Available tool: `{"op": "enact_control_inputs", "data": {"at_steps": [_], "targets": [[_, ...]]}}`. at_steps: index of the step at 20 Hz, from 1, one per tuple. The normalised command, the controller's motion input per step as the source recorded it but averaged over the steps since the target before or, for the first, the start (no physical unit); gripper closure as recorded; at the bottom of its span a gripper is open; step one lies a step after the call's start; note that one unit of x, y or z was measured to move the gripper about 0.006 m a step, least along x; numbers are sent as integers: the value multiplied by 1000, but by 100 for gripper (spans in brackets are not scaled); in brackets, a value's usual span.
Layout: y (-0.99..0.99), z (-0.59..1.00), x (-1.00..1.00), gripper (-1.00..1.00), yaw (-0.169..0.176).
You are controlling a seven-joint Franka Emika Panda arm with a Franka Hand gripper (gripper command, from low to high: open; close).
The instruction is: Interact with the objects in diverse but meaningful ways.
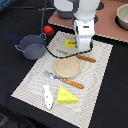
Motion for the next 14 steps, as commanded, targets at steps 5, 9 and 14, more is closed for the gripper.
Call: {"op": "enact_control_inputs", "data": {"at_steps": [5, 9, 14], "targets": [[311, 1000, 365, 100, -8], [191, 758, 656, 100, -56], [101, 349, 970, 100, -51]]}}
